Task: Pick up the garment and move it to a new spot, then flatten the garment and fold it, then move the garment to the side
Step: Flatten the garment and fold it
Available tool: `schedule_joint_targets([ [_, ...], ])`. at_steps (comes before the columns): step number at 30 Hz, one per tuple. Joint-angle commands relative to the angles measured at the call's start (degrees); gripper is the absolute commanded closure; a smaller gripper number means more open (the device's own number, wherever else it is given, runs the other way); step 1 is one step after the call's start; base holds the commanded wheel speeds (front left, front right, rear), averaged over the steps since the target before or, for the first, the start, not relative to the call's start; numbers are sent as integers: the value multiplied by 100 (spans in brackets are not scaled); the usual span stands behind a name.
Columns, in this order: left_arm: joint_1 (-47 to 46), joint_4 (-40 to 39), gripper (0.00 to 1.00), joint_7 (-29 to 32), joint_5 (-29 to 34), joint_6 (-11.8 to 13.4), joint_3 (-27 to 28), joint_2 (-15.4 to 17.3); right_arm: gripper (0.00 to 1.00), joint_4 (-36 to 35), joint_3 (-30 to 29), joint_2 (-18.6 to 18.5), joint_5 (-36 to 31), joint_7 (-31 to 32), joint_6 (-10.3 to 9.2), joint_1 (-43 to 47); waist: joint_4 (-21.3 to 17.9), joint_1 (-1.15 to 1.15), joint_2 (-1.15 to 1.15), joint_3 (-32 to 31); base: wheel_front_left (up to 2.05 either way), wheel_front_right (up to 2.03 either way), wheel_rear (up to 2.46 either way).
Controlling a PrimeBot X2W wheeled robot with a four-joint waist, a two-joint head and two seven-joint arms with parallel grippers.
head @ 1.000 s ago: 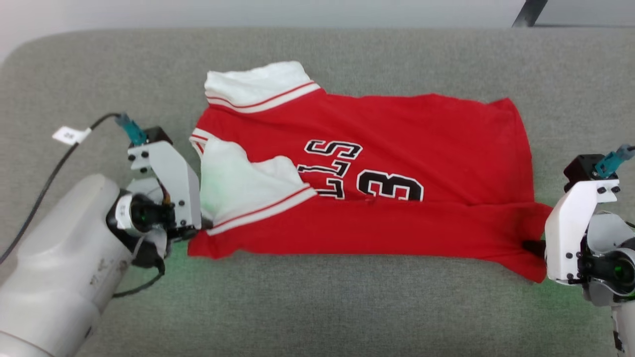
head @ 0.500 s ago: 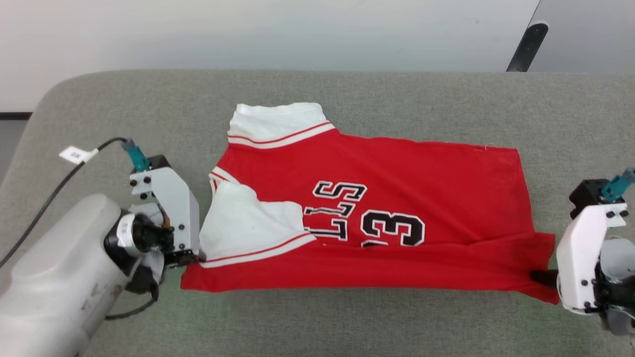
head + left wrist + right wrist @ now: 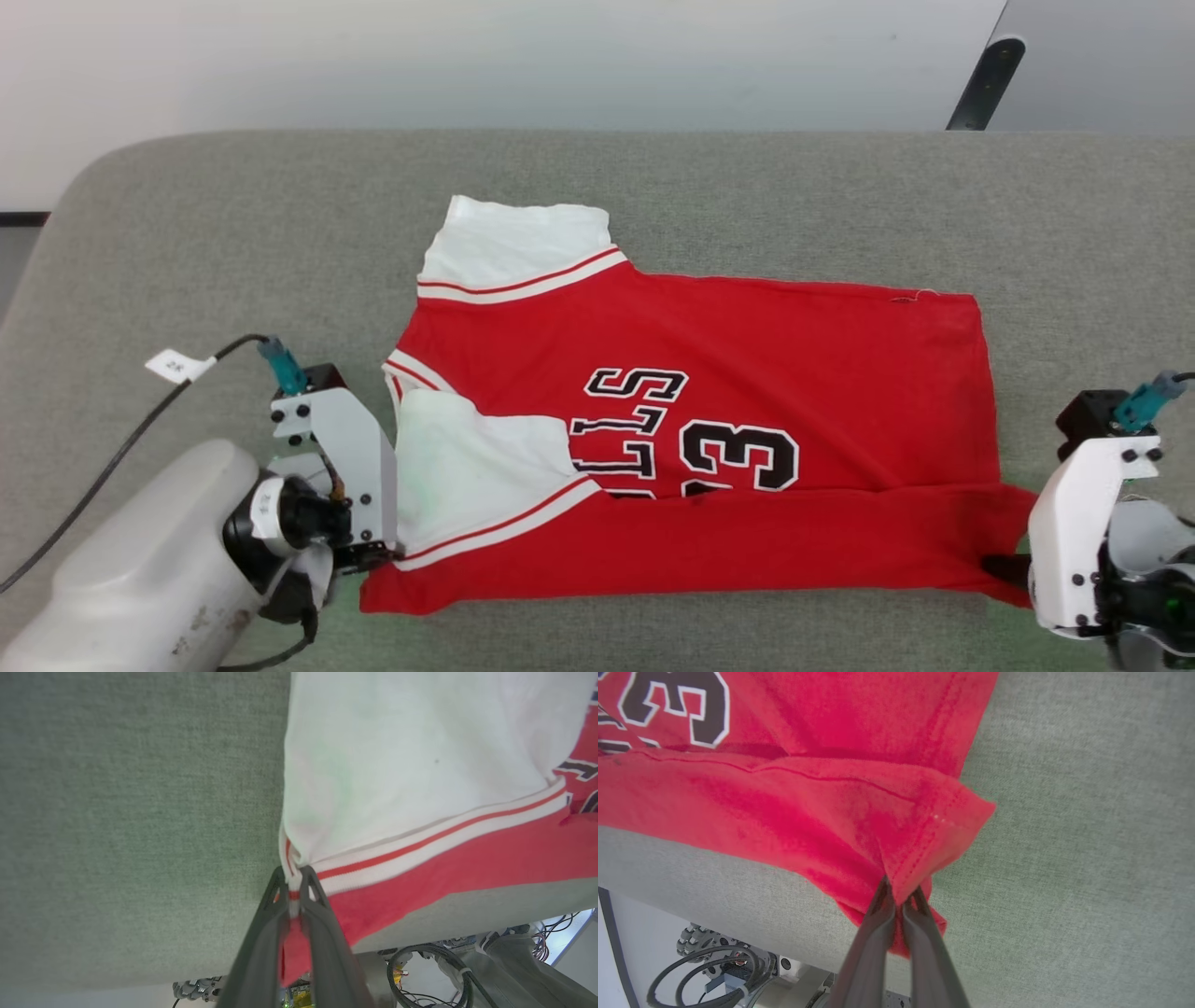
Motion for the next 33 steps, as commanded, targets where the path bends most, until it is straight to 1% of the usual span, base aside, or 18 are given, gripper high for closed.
schedule_joint_targets([
  [1,84,33,86,-55,38,-48,-5,-30,100,42,44,23,5,-45,-5,75,-35,0,0,-24,0,0,0],
  [2,92,63,80,-86,34,-58,-2,-40,89,57,83,13,-2,-80,-5,87,-46,0,0,-41,0,0,0],
  [3,90,79,71,-125,33,-88,11,-48,47,67,114,8,-2,-129,-5,85,-59,0,0,-68,0,0,0],
  [4,60,96,57,-192,77,-108,25,-32,3,72,147,-6,8,-189,-5,99,-72,0,0,-99,0,0,0],
  [5,30,115,37,-255,116,-94,38,-7,0,68,154,-30,6,-245,-5,119,-85,0,0,-131,0,0,0],
  [6,18,110,19,-277,131,-104,32,2,0,53,150,-51,-7,-315,-5,138,-98,0,0,-168,0,0,0],
  [7,6,87,8,-307,149,-117,39,22,0,23,158,-58,4,-375,-5,157,-111,0,0,-205,0,0,0],
  [8,-38,60,0,-336,204,-148,43,70,0,-19,168,-62,38,-452,-5,171,-124,0,0,-237,0,0,0],
  [13,-285,-220,0,-503,312,-247,196,313,0,-508,179,-189,79,-1116,-5,294,-229,0,0,-309,0,0,0],
  [18,-535,-432,0,-654,454,-189,364,565,0,-1175,414,-366,43,-2505,-5,397,-462,0,0,-243,0,0,0],
  [19,-535,-432,0,-654,454,-189,364,565,0,-1175,414,-366,43,-2505,-5,397,-462,0,0,-243,0,0,0],
  [22,-692,-604,0,-647,487,-141,426,659,0,-1394,529,-425,-122,-3452,-5,515,-597,0,0,-186,0,0,0],
  [24,-809,-672,0,-745,655,-225,409,774,0,-1569,629,-503,-355,-4172,-5,527,-690,0,0,-131,0,0,0],
  [25,-969,-684,0,-956,831,-359,426,805,0,-1671,698,-493,-585,-4890,-5,598,-791,0,0,-80,0,0,0],
  [28,-1242,-557,0,-1281,1005,-566,520,804,0,-1811,786,-358,-944,-5890,-4,645,-979,0,0,29,0,0,0],
  [30,-1452,-421,0,-1522,1139,-708,587,849,0,-1824,795,-257,-1133,-6379,-5,714,-1134,0,0,133,0,0,0],
  [31,-1572,-363,0,-1664,1257,-837,593,882,0,-1854,831,-209,-1241,-6605,-5,710,-1219,0,0,202,0,0,0],
  [33,-1782,-174,0,-1936,1379,-989,661,872,0,-1863,835,-40,-1295,-6910,-5,736,-1374,0,0,351,0,0,0],
])
